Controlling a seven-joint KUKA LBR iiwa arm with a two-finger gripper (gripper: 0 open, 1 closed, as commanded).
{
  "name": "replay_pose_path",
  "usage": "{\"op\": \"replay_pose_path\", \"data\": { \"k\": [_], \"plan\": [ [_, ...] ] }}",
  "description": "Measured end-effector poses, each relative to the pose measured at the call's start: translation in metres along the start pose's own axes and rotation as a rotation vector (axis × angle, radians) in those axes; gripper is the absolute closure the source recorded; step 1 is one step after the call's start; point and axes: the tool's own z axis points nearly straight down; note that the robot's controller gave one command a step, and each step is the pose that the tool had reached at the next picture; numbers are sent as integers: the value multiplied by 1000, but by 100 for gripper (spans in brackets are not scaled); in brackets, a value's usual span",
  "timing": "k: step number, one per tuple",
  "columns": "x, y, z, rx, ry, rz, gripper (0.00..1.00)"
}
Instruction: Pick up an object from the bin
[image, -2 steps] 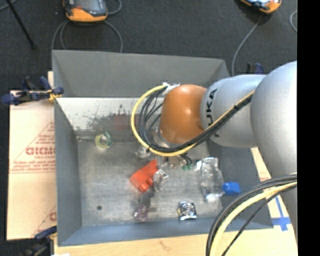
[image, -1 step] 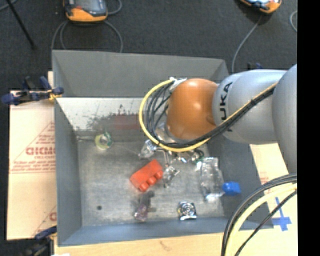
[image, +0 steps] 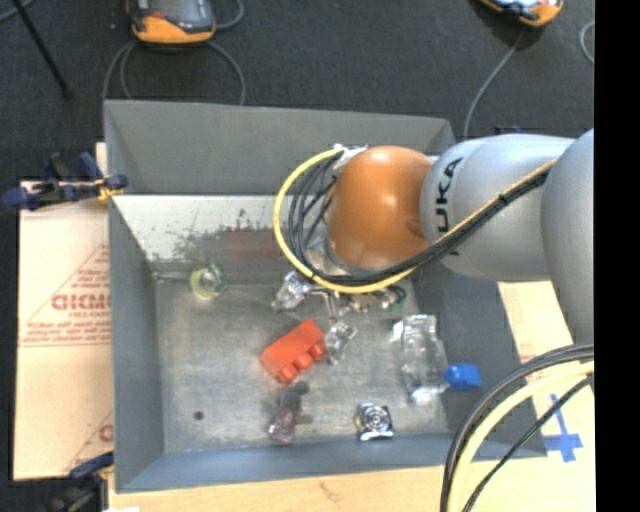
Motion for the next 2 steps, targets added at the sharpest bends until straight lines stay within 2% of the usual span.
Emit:
{"op": "replay_pose_path", "data": {
  "k": [1, 2],
  "plan": [
    [-7, 1, 26, 2, -1, -222, 0],
    [-7, 19, 25, 8, -5, -310, 0]
  ]
}}
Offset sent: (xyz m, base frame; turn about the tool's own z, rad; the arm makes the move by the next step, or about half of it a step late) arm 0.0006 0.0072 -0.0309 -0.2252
